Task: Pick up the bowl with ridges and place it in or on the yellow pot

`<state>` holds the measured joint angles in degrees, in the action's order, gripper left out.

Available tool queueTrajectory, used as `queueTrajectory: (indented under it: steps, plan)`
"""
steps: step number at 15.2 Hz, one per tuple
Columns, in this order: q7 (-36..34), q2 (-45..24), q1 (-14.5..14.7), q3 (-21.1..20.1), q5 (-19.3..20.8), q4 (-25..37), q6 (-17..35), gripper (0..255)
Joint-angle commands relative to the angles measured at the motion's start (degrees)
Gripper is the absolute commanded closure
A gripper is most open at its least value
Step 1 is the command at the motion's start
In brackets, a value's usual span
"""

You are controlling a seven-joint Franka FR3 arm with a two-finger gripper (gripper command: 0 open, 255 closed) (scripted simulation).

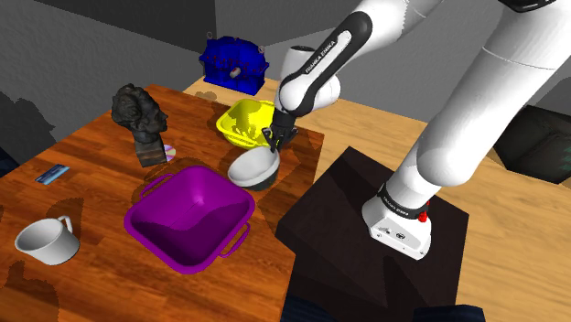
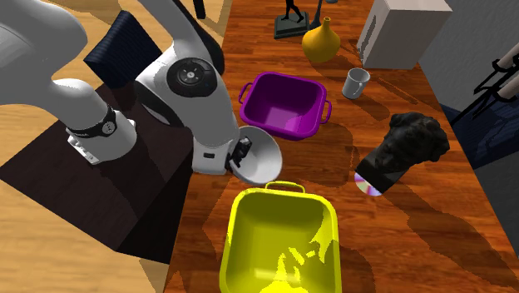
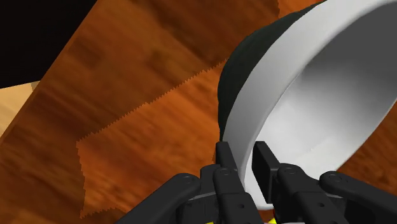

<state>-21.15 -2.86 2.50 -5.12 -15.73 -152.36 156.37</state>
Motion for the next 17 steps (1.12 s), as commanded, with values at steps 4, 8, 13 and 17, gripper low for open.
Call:
queueTrajectory:
  steps: [4,8,13,17]
  plan:
    - [-1.7,4.5,-0.1,0.2,1.6,0.2,-4.6,255]
    - [-2.7,7.9,-0.2,0.3,2.5,0.5,-8.2,255]
    - [-3.7,11.7,-0.5,0.3,3.5,1.3,-12.8,255]
    - [-4.3,14.5,-0.7,0.4,4.1,2.2,-16.5,255]
